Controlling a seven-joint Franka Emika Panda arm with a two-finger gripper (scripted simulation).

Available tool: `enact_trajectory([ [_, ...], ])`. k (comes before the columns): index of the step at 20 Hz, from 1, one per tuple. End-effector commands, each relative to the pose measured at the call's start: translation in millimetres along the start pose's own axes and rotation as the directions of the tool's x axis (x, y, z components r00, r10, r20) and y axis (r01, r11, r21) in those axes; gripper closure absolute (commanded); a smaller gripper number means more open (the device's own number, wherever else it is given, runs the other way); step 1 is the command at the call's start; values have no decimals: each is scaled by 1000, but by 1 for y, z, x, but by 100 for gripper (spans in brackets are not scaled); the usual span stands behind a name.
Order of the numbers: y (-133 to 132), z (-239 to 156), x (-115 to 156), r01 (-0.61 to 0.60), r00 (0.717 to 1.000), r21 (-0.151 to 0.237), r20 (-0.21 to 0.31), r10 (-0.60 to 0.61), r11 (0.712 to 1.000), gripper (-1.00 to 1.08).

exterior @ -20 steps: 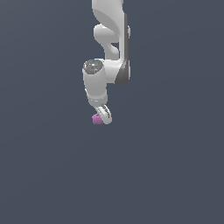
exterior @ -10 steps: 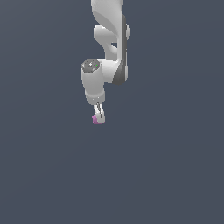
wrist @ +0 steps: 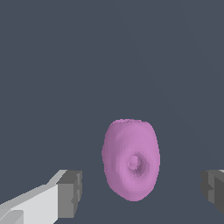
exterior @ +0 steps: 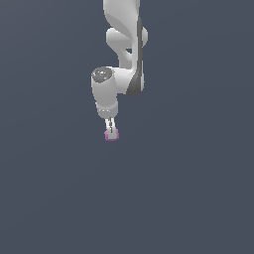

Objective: Pick up the object and move it to a goal position.

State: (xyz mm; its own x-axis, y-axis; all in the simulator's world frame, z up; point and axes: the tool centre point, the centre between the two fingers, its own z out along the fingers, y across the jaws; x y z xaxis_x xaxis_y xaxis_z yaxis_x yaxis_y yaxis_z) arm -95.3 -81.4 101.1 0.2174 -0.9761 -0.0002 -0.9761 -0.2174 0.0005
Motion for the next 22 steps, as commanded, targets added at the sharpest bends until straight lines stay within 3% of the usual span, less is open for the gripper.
enact_trajectory([
  [1, 0, 1, 0, 0, 1000, 0, 0, 0, 1000, -92],
  [17, 1, 50, 0, -6, 1000, 0, 0, 6, 1000, -92],
  [18, 1, 50, 0, -6, 1000, 0, 0, 6, 1000, 108],
  [22, 1, 50, 0, -6, 1000, 0, 0, 6, 1000, 108],
])
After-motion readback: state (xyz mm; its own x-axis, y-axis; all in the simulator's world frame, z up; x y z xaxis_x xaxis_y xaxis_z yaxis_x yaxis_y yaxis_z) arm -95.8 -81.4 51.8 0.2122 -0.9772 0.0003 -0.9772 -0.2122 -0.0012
